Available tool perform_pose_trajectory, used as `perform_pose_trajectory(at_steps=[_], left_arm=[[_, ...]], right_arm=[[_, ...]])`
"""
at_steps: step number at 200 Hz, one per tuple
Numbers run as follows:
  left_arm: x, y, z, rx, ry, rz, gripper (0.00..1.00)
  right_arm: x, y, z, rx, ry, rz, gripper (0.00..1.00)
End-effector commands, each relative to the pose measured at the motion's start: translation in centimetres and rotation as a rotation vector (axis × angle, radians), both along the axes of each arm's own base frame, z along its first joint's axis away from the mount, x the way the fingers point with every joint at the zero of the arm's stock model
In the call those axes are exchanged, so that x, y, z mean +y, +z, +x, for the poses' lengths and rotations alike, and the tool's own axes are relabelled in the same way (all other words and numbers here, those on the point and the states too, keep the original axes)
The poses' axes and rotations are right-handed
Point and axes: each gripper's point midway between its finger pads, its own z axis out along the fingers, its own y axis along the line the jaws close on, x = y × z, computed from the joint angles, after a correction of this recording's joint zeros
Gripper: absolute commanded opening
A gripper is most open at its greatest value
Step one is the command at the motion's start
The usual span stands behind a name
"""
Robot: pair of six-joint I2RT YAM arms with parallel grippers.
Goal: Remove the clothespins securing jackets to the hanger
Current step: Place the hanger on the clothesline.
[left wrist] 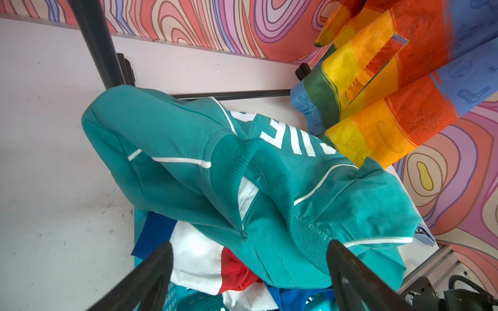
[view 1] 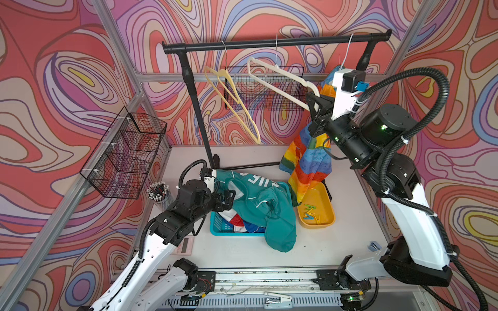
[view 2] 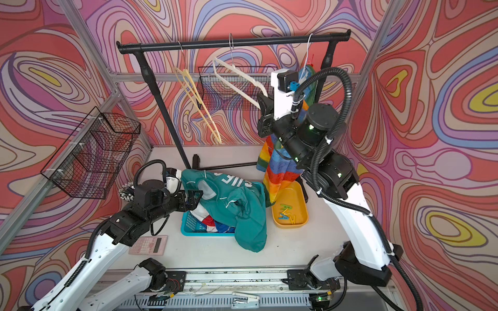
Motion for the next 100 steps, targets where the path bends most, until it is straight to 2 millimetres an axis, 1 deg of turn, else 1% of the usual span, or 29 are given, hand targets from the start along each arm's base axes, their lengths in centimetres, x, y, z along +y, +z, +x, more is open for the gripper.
perform_pose_trajectory(at_steps=[1,39,86,100], left_arm=[[0.1,-0.6,0.0,0.011,0.006,0.001,0.92],[0.1,-0.6,0.0,0.012,0.002,-0.002,0.92],[0.3,-0.7,-0.3,0.012,0.004,-0.002,0.92],[0.3,-0.7,-0.3,0.01,0.005,-0.005,0.92]], right_arm=[[0.1,1.6,-0.2,-0.054,0.005,0.008,0.0],[0.8,1.4,1.5,-0.047,-0.037,-0.014,0.0],[0.9,1.9,2.3,-0.061,-0.069,-0.012,0.0],[0.9,2.1,2.3,-0.069,-0.066,-0.007,0.0]])
